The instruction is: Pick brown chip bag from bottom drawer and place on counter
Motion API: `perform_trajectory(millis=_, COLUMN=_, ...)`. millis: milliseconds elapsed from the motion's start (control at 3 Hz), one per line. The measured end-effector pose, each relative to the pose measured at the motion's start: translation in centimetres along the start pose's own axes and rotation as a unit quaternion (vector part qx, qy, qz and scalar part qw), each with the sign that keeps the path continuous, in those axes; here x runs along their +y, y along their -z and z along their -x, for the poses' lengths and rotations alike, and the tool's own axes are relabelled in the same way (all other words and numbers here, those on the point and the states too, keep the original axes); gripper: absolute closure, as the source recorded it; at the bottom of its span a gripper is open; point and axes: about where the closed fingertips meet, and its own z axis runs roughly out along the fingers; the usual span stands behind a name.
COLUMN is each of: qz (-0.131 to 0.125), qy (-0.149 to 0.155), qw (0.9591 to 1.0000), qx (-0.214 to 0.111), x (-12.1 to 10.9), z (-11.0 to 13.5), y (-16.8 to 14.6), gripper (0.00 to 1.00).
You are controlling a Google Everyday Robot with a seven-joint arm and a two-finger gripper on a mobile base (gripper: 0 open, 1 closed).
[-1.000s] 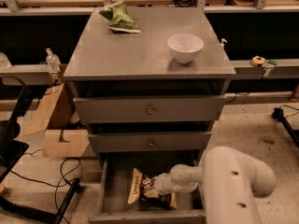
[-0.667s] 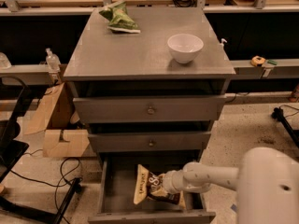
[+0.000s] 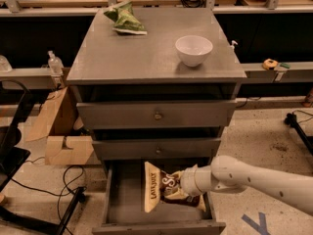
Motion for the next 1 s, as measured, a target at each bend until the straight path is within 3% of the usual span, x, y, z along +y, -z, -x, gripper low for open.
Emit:
perform_trajectory(millis=333, qz=-0.008, qy=0.028, qw=0.9995, qx=-0.016, x=-2.0, z=6.6, y=5.7, gripper=1.0)
perform_trajectory(millis=667, qz=-0.052, qy=0.042, qw=0.9976, qx=-0.019, x=-4.6, z=14.8, y=12.3, gripper=1.0)
perform_trajectory(millis=1000, qz=-0.049, qy=0.042, qw=0.9976, qx=-0.026, x=-5.3, z=15.7, y=12.8, gripper=1.0)
